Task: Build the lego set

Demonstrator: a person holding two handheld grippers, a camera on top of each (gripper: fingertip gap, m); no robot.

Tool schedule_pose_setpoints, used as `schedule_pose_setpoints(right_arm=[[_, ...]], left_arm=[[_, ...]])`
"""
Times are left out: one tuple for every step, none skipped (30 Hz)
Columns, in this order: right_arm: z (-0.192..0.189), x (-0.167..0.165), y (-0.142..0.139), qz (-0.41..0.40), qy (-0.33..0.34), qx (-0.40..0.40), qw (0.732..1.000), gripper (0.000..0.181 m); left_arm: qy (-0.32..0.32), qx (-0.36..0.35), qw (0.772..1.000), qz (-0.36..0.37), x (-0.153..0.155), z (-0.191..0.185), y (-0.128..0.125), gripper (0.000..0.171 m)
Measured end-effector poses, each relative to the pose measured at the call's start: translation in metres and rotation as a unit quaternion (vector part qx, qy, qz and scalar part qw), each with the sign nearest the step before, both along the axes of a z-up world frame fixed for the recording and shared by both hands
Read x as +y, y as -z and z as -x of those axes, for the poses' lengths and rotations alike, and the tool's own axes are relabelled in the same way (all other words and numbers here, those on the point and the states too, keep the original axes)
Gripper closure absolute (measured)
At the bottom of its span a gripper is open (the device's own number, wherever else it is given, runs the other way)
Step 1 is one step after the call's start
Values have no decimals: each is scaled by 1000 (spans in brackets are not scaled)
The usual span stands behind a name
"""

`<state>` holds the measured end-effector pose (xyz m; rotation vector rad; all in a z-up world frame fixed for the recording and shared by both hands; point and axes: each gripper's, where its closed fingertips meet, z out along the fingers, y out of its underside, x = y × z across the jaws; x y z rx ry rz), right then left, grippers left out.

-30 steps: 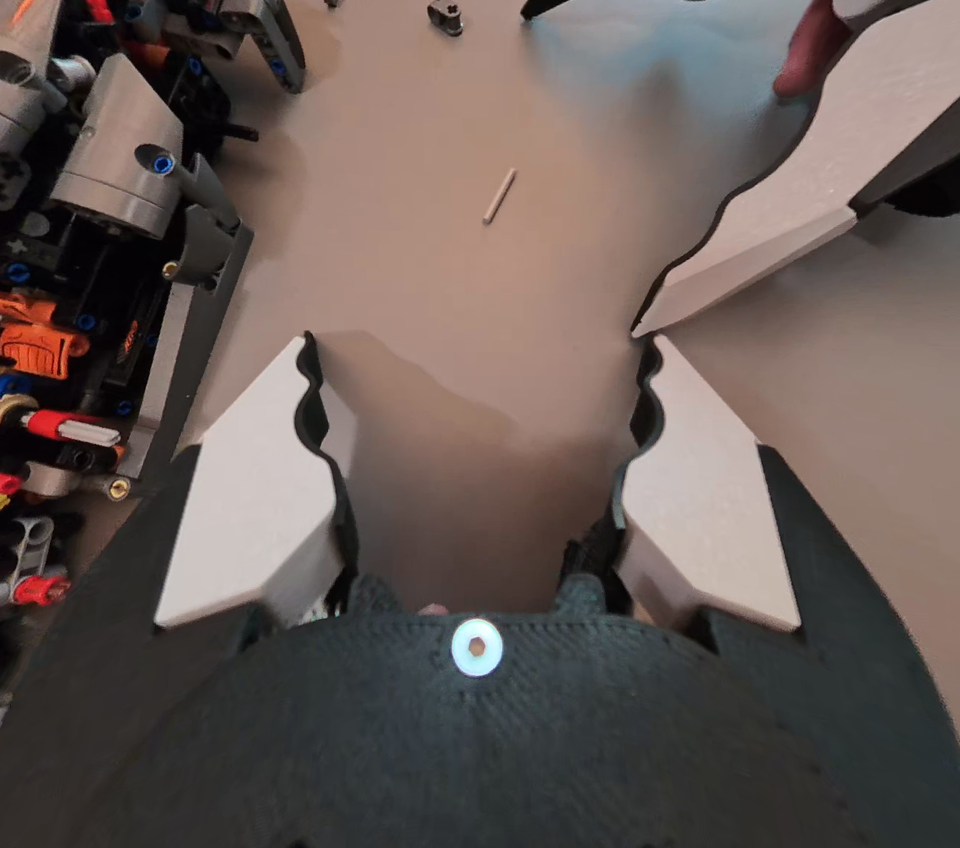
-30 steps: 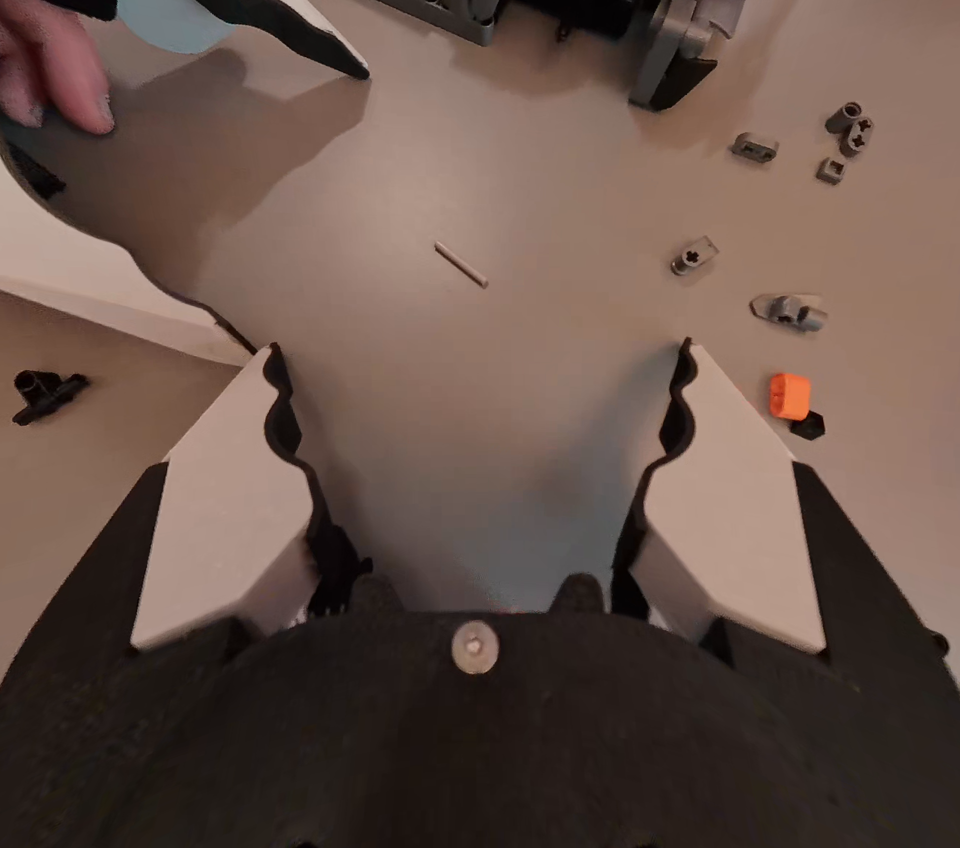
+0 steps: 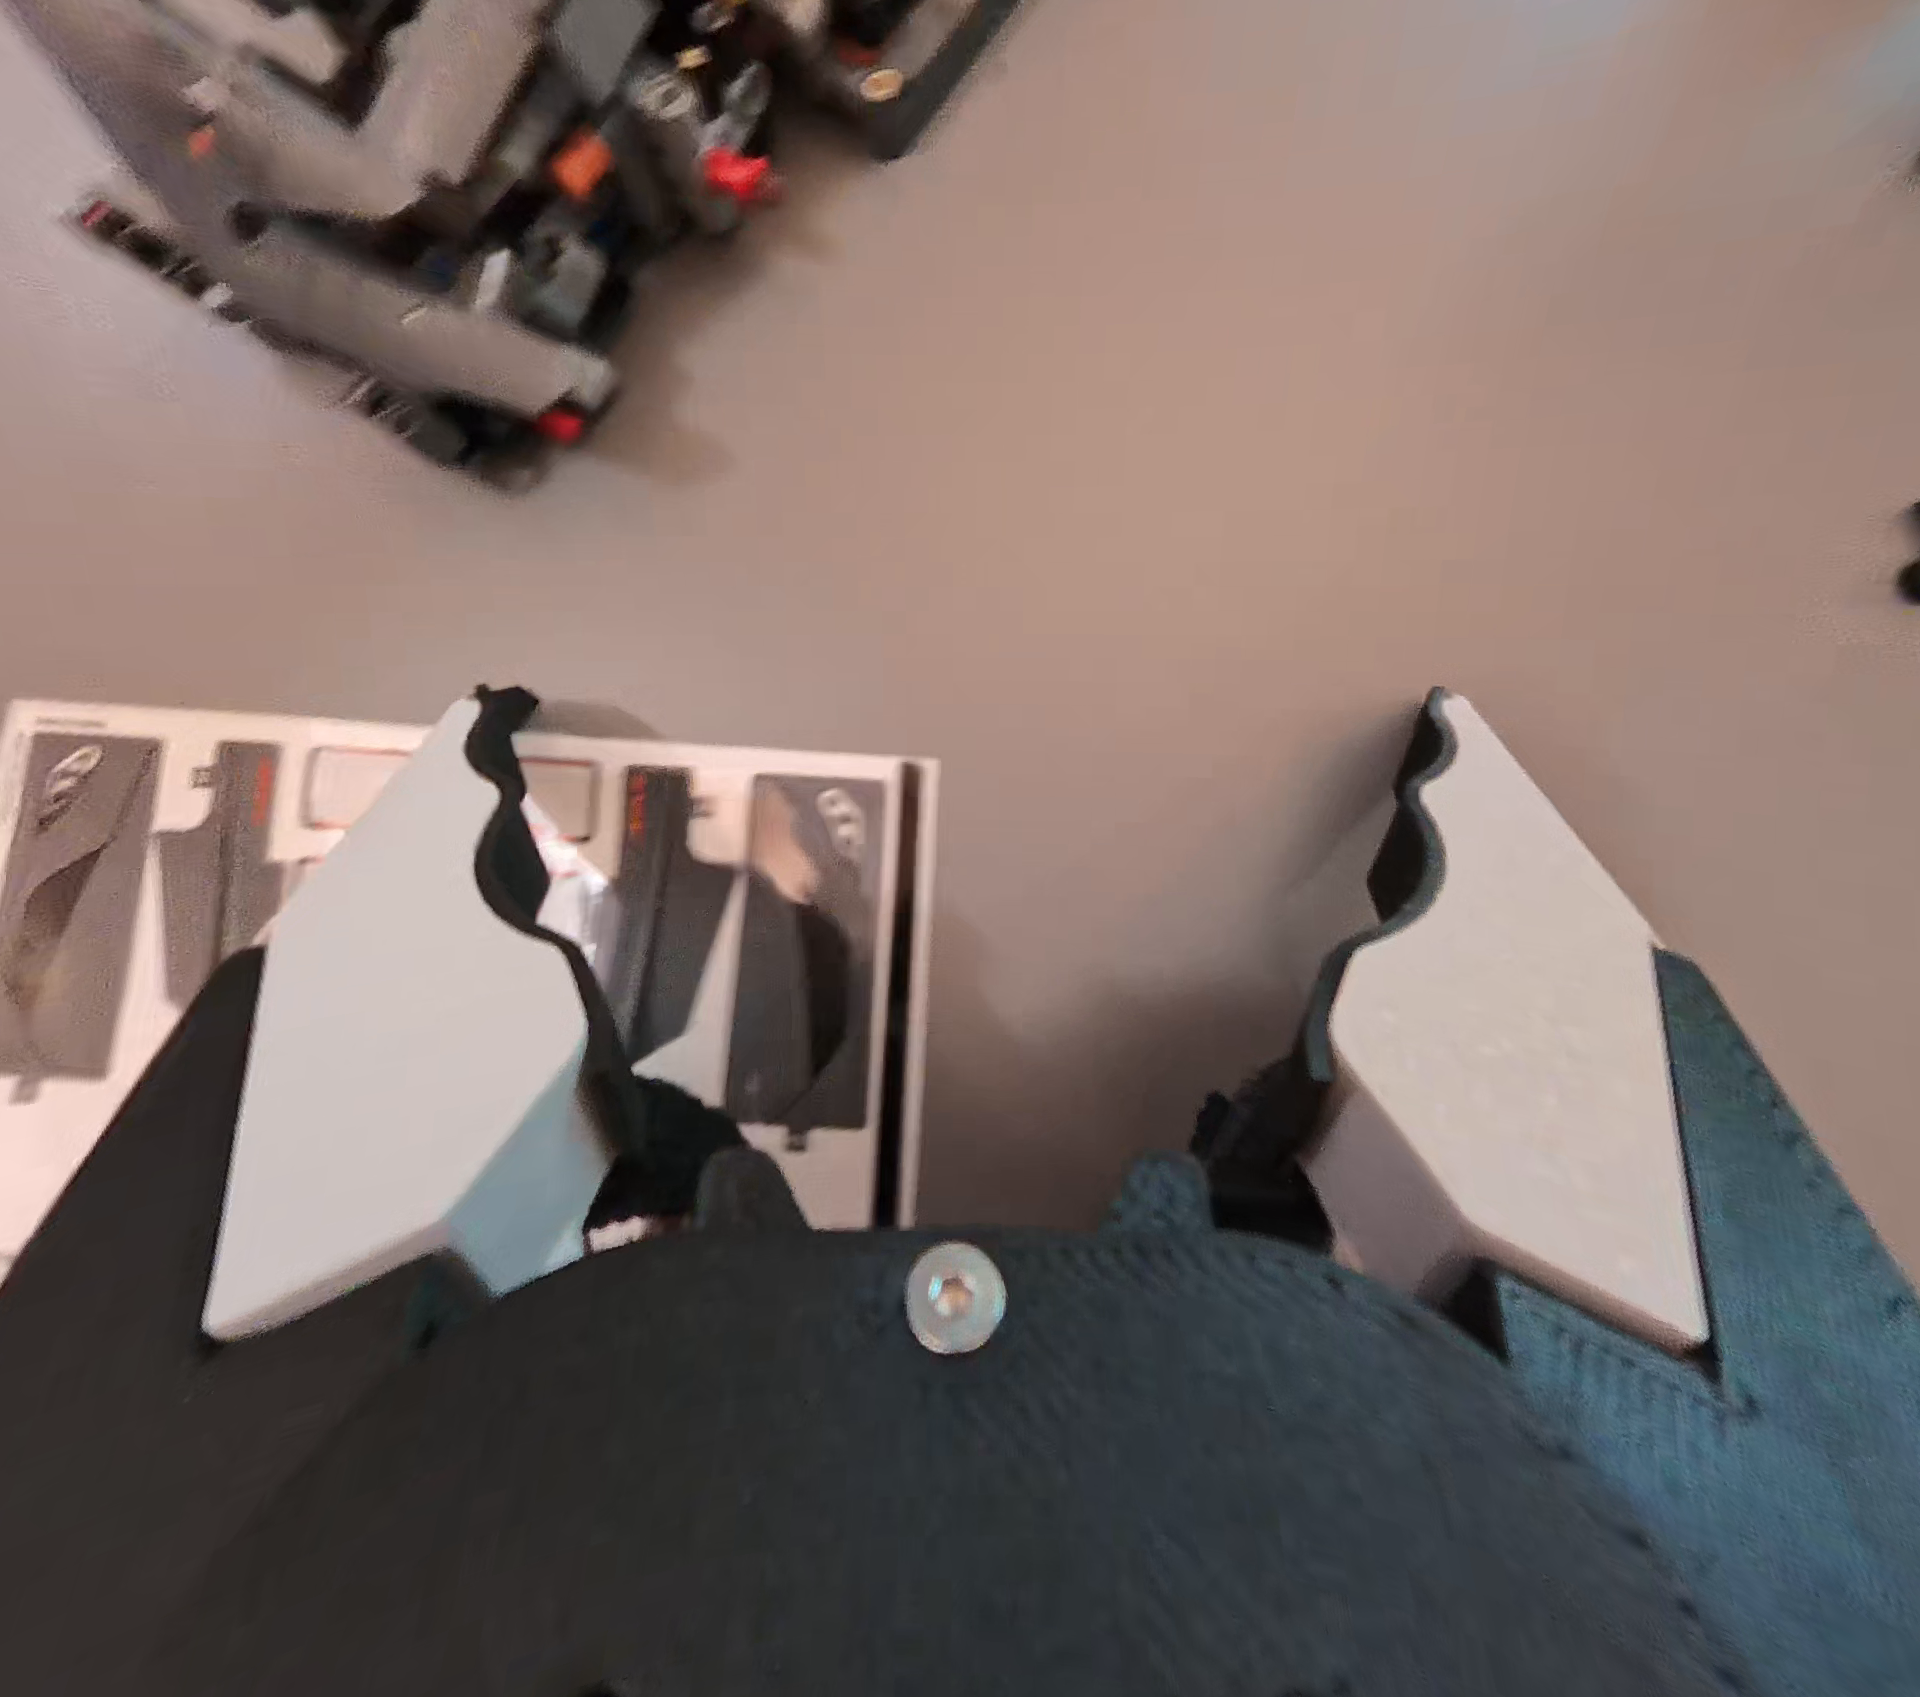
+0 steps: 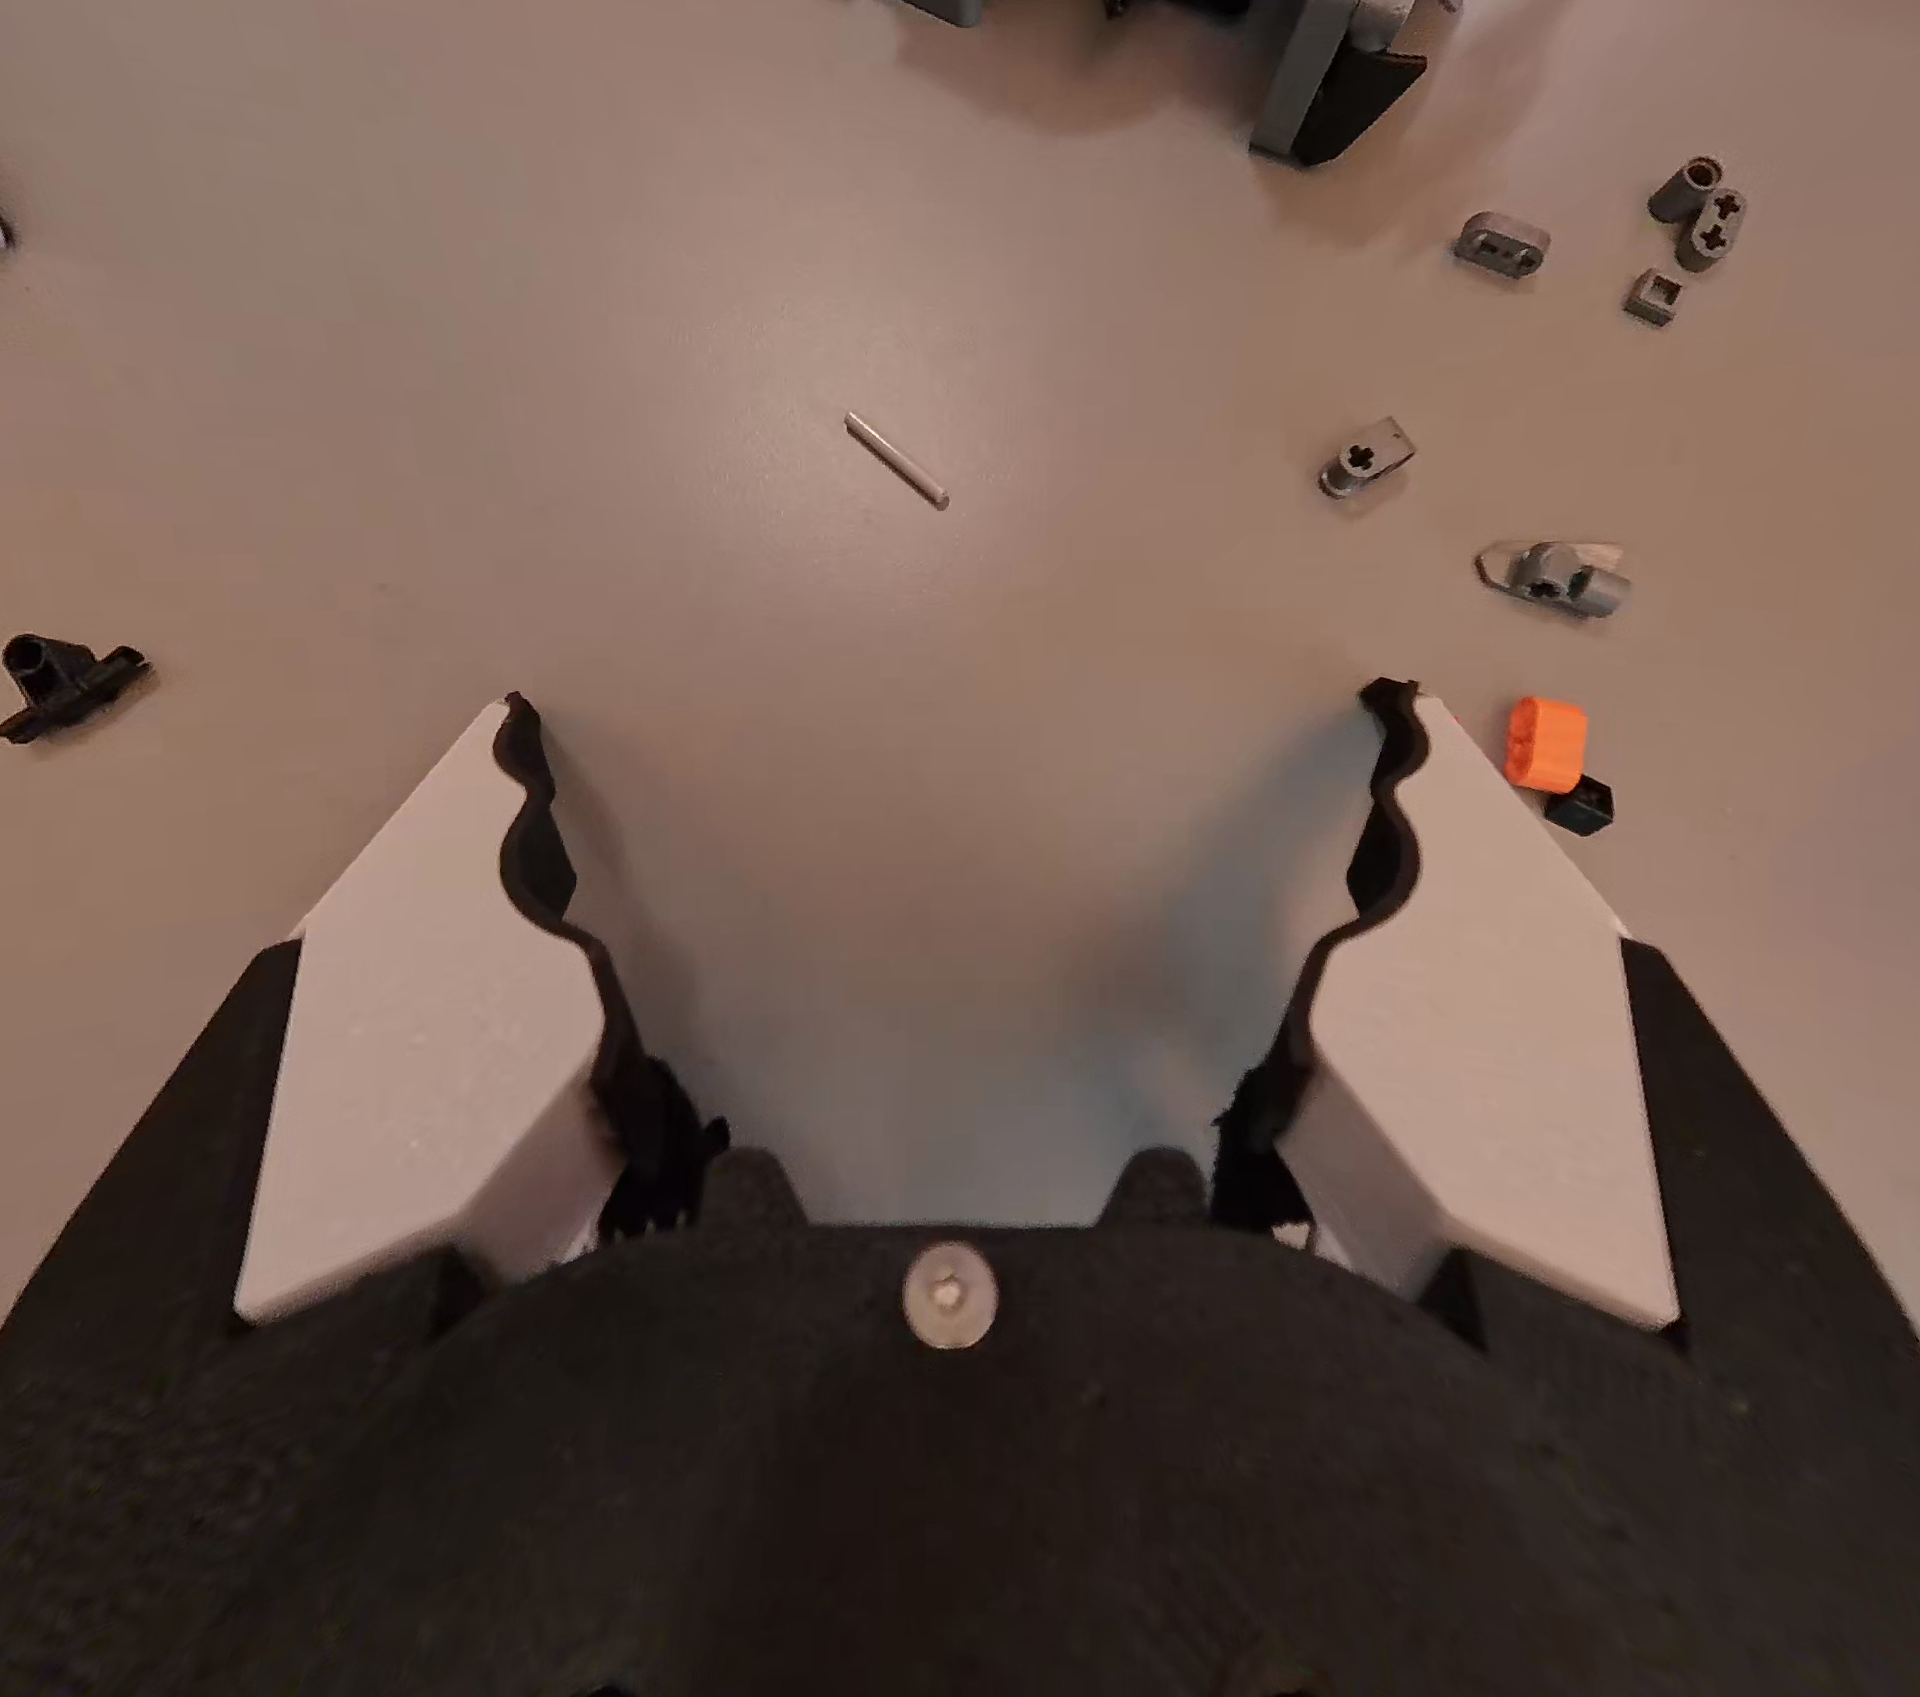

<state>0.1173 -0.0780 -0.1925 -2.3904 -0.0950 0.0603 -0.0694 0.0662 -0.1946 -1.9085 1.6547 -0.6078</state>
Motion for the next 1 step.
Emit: schedule_pose_setpoints(right_arm=[[0,0,0,0,0,0,1000,30]], left_arm=[[-8,0,1000,0,9,6,0,13]])
